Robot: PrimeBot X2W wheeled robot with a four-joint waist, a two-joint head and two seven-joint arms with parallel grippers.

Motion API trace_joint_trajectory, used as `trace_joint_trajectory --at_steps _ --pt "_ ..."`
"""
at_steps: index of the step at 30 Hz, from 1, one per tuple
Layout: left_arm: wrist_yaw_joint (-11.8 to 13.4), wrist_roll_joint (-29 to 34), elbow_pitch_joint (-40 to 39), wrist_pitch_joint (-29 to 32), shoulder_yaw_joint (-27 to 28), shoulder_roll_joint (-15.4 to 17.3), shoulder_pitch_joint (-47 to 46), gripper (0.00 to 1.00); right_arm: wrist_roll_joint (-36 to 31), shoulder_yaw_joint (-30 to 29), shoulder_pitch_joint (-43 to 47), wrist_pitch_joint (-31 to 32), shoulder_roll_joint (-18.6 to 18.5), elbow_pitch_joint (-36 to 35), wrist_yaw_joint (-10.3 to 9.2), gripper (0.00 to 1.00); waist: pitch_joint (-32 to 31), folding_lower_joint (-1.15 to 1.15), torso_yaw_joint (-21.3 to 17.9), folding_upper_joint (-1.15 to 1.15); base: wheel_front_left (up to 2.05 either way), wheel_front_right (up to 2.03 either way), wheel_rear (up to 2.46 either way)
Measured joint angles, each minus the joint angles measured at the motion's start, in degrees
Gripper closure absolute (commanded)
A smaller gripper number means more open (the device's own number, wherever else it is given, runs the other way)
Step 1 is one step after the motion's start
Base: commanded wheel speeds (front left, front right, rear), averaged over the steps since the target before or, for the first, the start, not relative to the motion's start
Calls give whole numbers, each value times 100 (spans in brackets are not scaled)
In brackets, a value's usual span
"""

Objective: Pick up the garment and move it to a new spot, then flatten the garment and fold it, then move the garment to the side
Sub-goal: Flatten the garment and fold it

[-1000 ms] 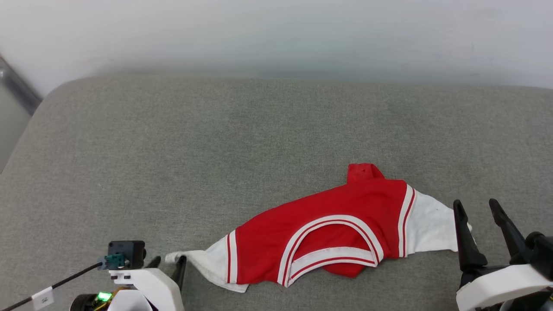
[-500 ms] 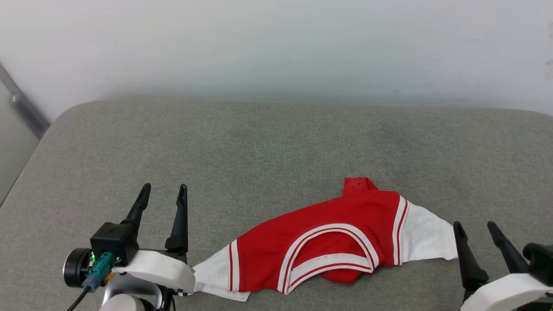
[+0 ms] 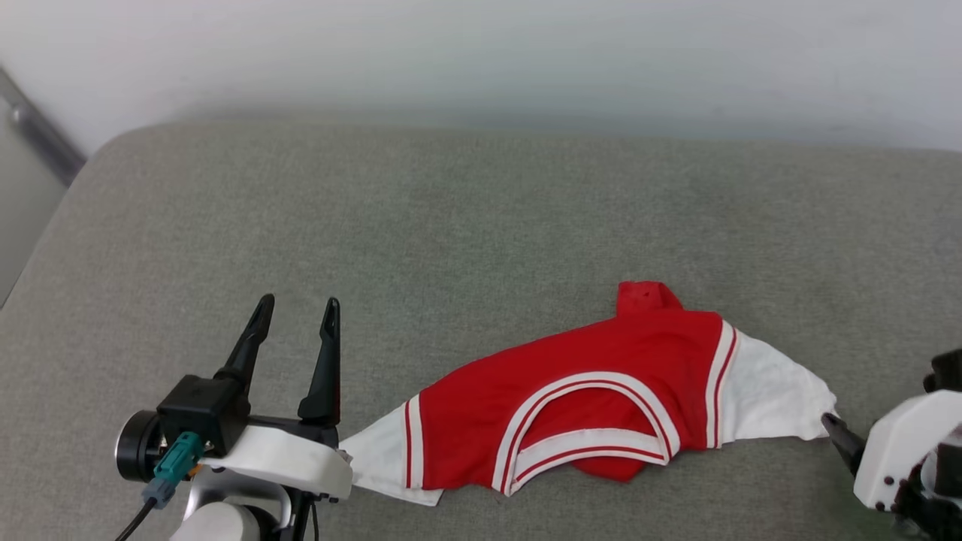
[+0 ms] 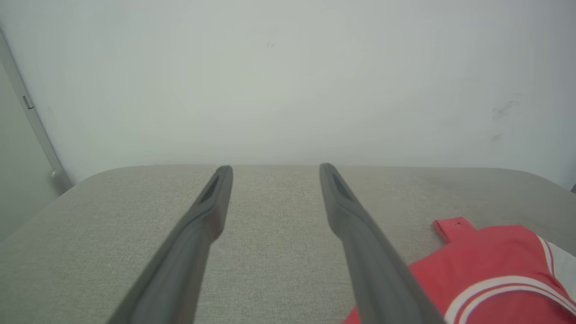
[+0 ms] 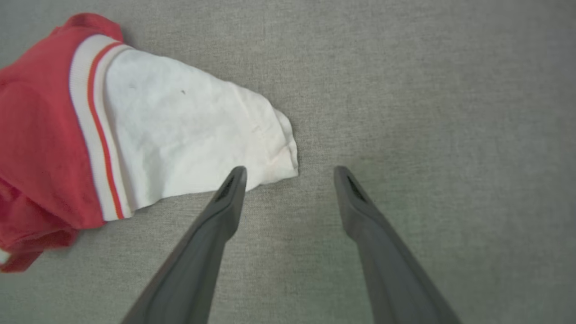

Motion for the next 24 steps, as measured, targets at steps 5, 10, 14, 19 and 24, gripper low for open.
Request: trace_joint_trajectory --at_steps 5,10,14,19,24 --pt "-92 -45 52 -5 -45 -77 -132 0 174 282 -545 417 -196 749 0 0 338 0 189 0 0 0 0" --pt "-135 -97 142 -1 -53 -97 -156 0 323 342 -716 716 -267 1017 -1 4 498 0 283 0 0 0 0" --pt "-202 -182 248 137 -87 -63 -165 0 436 414 -809 793 -338 1101 -1 100 523 0 268 0 0 0 0" --pt "-350 -427 409 611 -97 140 -163 0 469 593 -841 699 -363 992 -1 100 411 0 184 0 0 0 0" --pt "-792 -977 612 1789 -223 612 -167 0 416 711 -779 639 -378 475 0 100 300 0 67 0 0 0 0"
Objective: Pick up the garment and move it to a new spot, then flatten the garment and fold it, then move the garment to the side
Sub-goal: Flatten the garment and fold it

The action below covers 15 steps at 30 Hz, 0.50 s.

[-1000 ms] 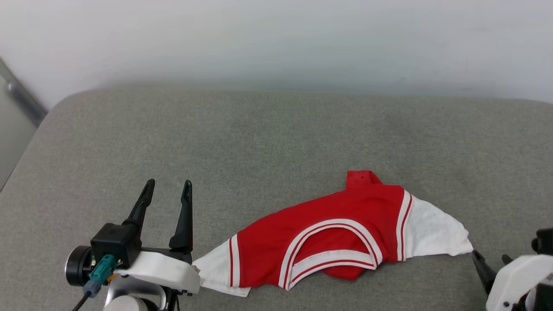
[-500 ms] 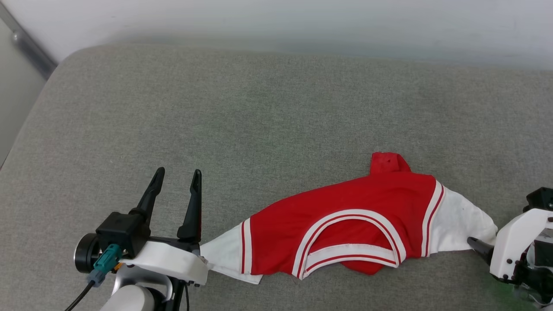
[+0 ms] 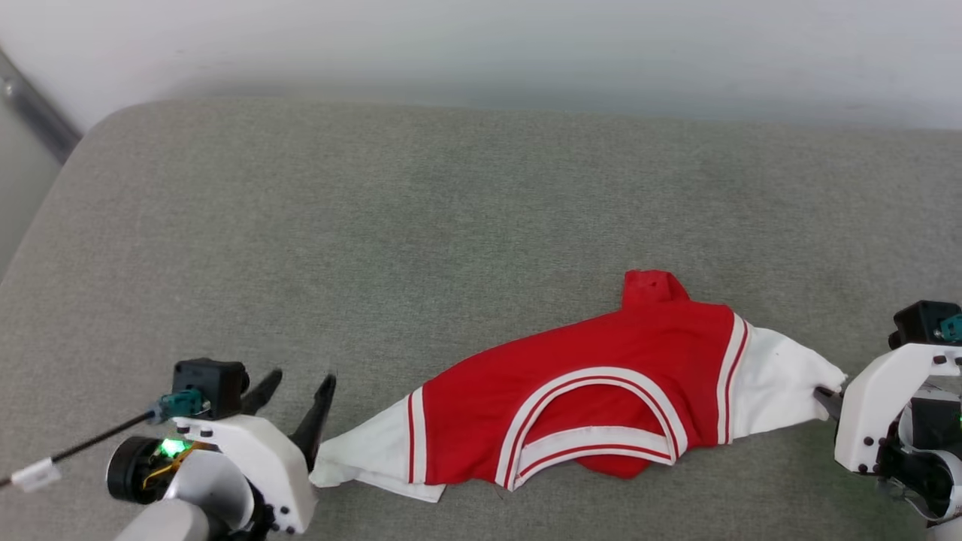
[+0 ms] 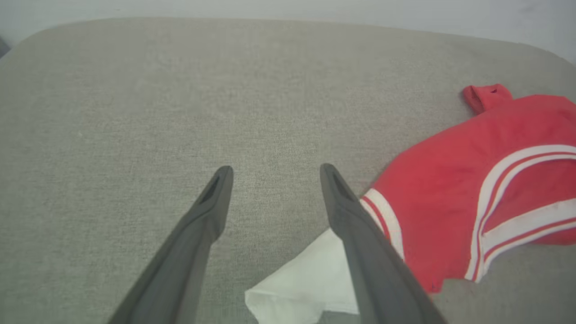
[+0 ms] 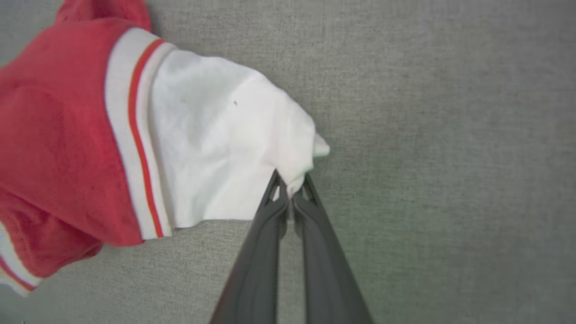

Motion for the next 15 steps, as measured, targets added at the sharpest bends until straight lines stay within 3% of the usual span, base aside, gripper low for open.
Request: trace_joint_trajectory --at_steps 7,15 --pt "-404 -899 471 1769 -237 393 -6 0 -58 168 163 180 88 -714 -1 100 40 0 -261 0 0 0 0" --pt "-650 -1404 981 2711 -374 475 -203 0 -54 233 250 182 196 -965 0 100 243 0 -526 0 0 0 0"
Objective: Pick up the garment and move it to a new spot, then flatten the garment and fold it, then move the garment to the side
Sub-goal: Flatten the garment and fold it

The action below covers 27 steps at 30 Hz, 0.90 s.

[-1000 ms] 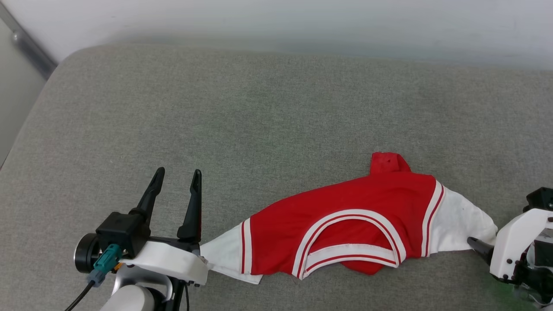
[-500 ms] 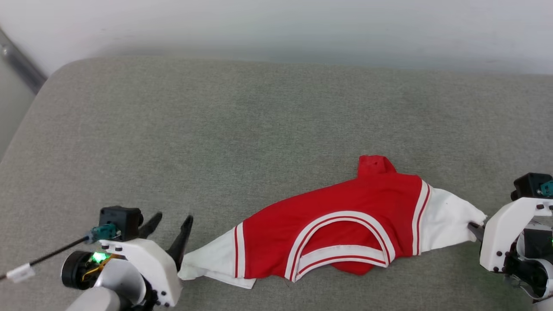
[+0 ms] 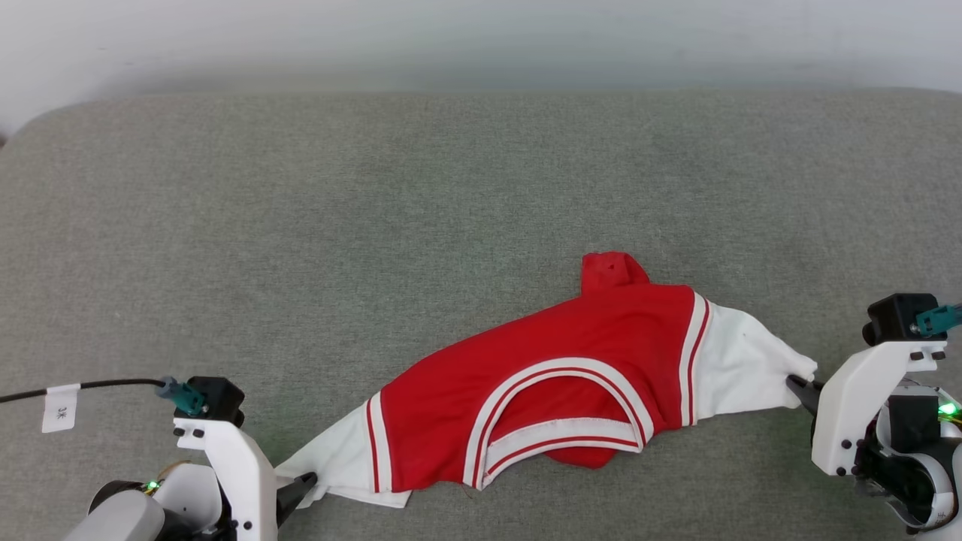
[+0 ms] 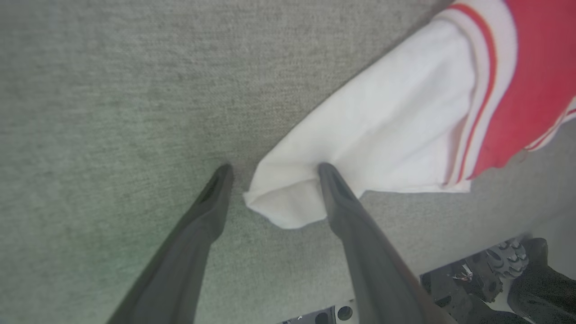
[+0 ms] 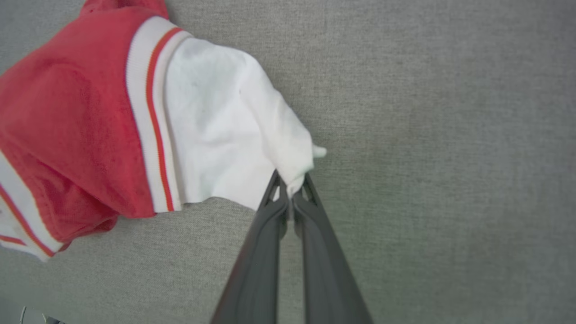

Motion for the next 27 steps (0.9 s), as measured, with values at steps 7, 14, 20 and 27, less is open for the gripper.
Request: trace_joint_trajectory --at_steps 7,14,20,27 --pt "-112 207 237 -167 -143 -163 -204 100 -87 -7 -19 -322 -49 -110 0 100 -84 0 -37 0 0 0 0" --pt "111 911 -30 -1217 55 -202 -670 100 -369 -58 -366 -920 -209 -11 0 100 -406 0 54 0 0 0 0" --pt "186 1260 -56 -1673 252 -364 -1599 100 -444 -93 -1044 -1140 -357 428 0 100 -596 0 164 0 0 0 0" --pt "81 1475 642 -2115 501 -711 -3086 100 -539 13 -2437 -1566 -398 1050 1 100 -381 0 150 0 0 0 0"
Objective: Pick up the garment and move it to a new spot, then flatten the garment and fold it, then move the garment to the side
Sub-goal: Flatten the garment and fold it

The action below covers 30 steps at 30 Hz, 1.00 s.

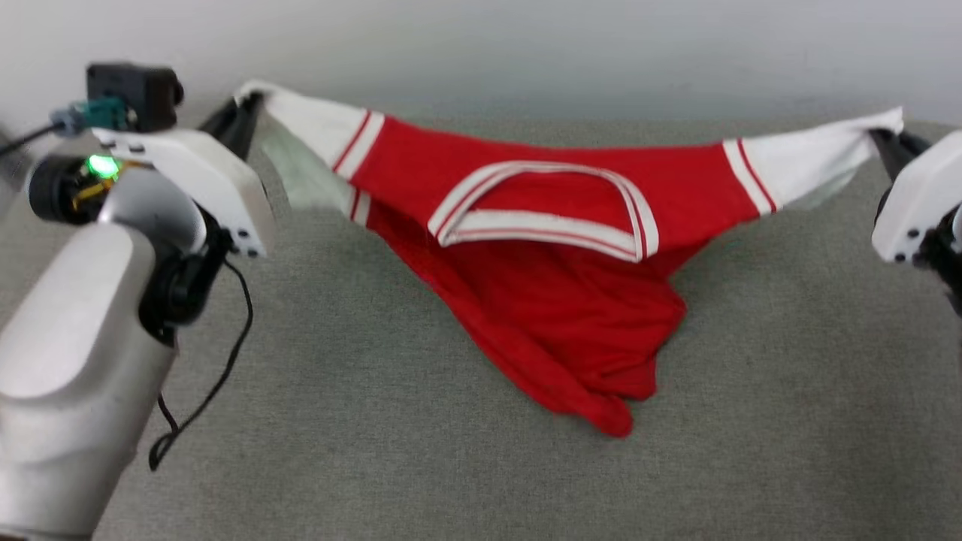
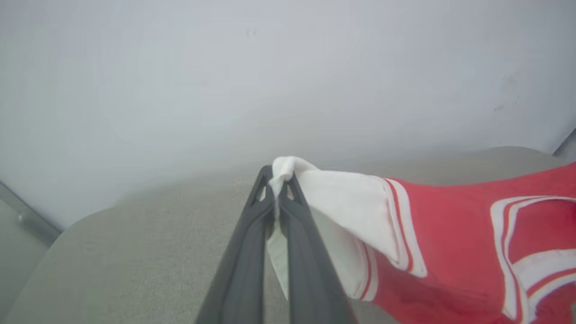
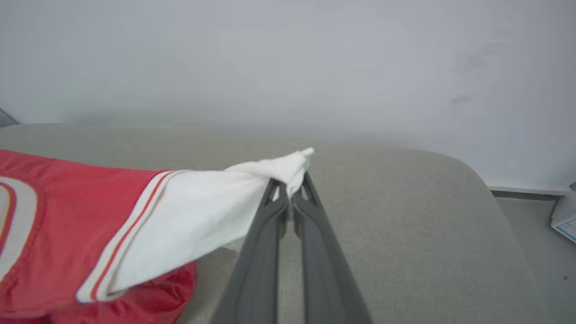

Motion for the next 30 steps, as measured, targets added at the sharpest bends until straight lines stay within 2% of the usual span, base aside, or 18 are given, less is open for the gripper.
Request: trace_joint_trajectory --at_steps 5,14,17,21,25,30 --pt "-102 181 654 -345 134 -193 -1206 100 -114 209 -1273 -486 -63 428 -1 100 346 0 -70 0 0 0 0" --pt "-163 523 1501 -1099 443 -294 -3355 100 -499 467 -3495 -1462 -53 1048 -1 100 1209 1 -200 0 0 0 0" --pt "-256 616 1680 -1358 503 -296 -3957 100 -589 577 -4145 -1859 -45 1254 0 100 1506 1 -244 0 0 0 0" --pt "-379 691 1948 -1644 552 -286 -4517 100 -702 777 -4774 -2340 -29 1551 -1 100 1824 1 -307 0 0 0 0" --pt "-489 738 2212 -1844 549 -288 -4910 100 -747 989 -5232 -2569 2 1862 0 100 2068 1 -356 0 0 0 0" --pt "-613 712 2682 -2004 497 -389 -4936 100 -715 1295 -5433 -2761 130 2354 0 100 2315 1 -371 0 0 0 0"
